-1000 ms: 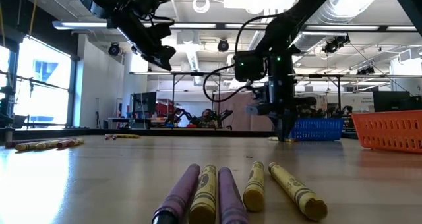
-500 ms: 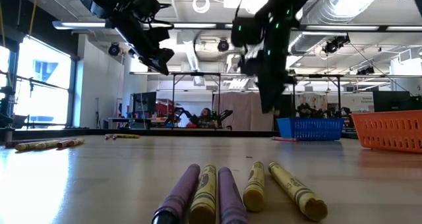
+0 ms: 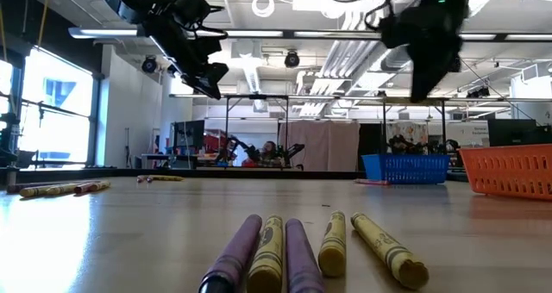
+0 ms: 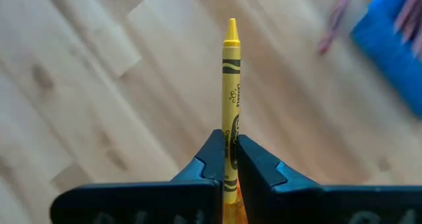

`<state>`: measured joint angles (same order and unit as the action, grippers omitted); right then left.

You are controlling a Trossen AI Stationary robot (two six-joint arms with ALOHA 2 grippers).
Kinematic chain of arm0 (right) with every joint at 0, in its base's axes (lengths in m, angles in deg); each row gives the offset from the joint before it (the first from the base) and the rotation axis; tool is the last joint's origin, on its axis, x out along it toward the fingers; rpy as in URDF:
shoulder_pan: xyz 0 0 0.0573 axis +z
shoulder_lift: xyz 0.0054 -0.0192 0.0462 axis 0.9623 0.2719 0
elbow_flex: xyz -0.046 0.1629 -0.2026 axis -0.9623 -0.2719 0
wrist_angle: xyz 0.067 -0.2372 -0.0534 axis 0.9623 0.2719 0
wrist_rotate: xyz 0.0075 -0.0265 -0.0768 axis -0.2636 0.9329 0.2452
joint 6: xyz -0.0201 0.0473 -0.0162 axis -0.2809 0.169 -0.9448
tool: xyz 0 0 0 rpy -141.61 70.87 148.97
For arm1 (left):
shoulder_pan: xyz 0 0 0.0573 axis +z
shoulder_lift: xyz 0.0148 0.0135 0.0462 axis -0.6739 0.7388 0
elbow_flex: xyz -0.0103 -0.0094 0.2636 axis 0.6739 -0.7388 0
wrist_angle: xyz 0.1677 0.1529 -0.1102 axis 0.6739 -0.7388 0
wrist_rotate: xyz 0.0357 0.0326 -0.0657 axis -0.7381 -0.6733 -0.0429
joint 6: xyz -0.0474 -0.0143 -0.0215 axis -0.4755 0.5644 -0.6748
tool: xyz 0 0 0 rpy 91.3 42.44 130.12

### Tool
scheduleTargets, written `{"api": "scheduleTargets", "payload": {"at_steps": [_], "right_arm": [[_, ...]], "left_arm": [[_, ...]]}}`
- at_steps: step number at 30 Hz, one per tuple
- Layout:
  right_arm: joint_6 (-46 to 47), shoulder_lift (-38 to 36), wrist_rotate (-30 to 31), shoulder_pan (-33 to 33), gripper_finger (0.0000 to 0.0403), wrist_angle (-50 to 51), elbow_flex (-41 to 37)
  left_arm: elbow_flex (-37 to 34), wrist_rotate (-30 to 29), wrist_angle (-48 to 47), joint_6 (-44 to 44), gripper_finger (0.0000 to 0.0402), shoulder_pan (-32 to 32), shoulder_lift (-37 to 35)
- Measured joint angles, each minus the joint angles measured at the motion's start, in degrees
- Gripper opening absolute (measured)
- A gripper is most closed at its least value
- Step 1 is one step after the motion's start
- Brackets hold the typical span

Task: Sort crayons
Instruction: Put the yellow crayon into the orange basket

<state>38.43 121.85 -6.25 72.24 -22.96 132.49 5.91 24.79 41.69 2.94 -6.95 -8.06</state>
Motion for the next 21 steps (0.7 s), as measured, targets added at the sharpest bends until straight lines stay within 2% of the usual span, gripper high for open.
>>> {"api": "scheduleTargets", "payload": {"at_steps": [4, 9, 14, 21], "right_arm": [[7.9, -7.3, -0.1, 5.3, 0.0014, -5.4, -8.9], [15.8, -14.3, -2.5, 10.4, 0.0014, -5.3, -16.5], [18.8, -19.6, -3.0, 13.6, 0.0014, -3.0, -19.5], [19.4, -22.5, -4.2, 16.1, 0.0018, -1.2, -21.7]], "left_arm": [[0.0, 0.0, 0.0, -0.1, 0.0101, -0.4, 0.0], [0.0, 0.1, 0.0, -1.7, 0.0101, -1.0, 0.0], [0.0, 0.1, 0.1, -3.0, 0.0101, -1.5, 0.0], [0.0, 0.1, 0.1, -4.4, 0.0101, -2.2, 0.0]]}}
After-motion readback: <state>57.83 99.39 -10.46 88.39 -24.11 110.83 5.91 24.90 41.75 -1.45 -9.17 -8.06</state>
